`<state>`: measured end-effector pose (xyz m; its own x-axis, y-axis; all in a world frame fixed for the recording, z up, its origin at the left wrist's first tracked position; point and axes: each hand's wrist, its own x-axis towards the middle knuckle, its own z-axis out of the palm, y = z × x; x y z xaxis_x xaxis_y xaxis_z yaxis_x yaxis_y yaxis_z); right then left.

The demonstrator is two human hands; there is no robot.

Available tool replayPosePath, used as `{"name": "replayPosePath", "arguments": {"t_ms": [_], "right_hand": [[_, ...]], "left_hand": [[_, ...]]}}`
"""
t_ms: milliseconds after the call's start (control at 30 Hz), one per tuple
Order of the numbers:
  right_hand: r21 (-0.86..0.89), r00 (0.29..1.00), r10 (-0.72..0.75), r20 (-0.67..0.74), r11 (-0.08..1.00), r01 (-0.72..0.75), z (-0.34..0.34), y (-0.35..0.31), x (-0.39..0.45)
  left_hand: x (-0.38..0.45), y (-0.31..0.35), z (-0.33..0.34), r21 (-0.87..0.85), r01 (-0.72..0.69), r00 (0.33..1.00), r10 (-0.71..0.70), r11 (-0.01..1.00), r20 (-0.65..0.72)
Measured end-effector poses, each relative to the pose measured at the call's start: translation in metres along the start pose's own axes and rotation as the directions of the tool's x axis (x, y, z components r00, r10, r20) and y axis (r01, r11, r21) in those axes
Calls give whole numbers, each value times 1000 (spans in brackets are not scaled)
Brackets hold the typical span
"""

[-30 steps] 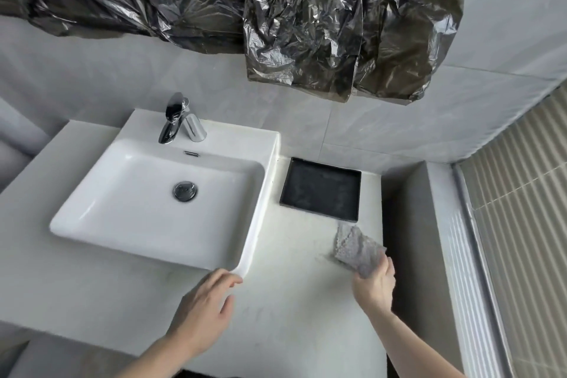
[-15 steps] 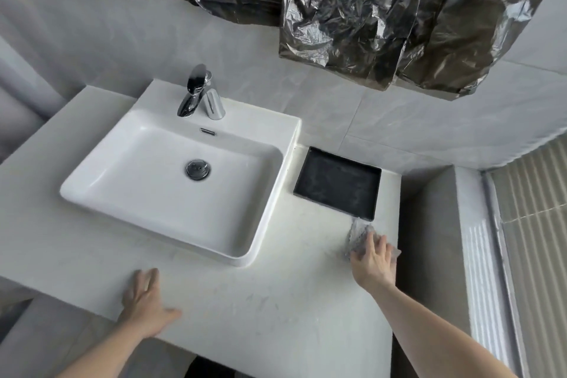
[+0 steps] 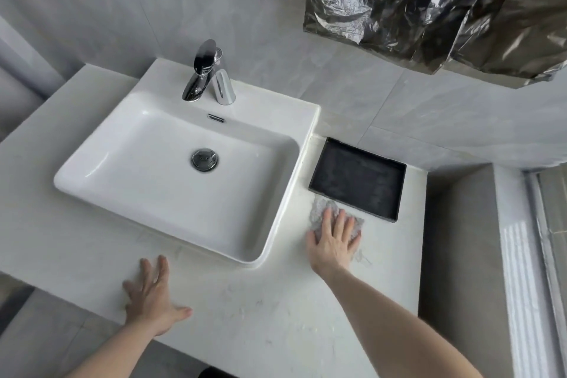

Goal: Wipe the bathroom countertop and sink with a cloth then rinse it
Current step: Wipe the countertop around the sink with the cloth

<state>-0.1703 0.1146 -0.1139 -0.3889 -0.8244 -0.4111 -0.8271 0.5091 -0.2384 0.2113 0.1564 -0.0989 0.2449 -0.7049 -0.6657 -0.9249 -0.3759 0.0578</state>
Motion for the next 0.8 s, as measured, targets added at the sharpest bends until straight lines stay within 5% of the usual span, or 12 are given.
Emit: {"name": "replayPosePath", "arguments": {"t_ms": [167,300,567,800], "right_hand": [[-35,971,-236,40,971,238,8,-37,5],[-80,950,-310,27,947,311,4,-3,6],[-62,994,-26,-108,998,19,-20,112,-6],[326,952,138,-275,944,-43,-25,131,-3]], "left_hand": [[8,-4,4,35,2,1000,-2,999,2],[6,-5,3,52,-8,1000,8,999,5],[-2,1,-4,43,-13,1000,11,999,28],[-8,5,-8,30,-13,1000,13,999,29]]}}
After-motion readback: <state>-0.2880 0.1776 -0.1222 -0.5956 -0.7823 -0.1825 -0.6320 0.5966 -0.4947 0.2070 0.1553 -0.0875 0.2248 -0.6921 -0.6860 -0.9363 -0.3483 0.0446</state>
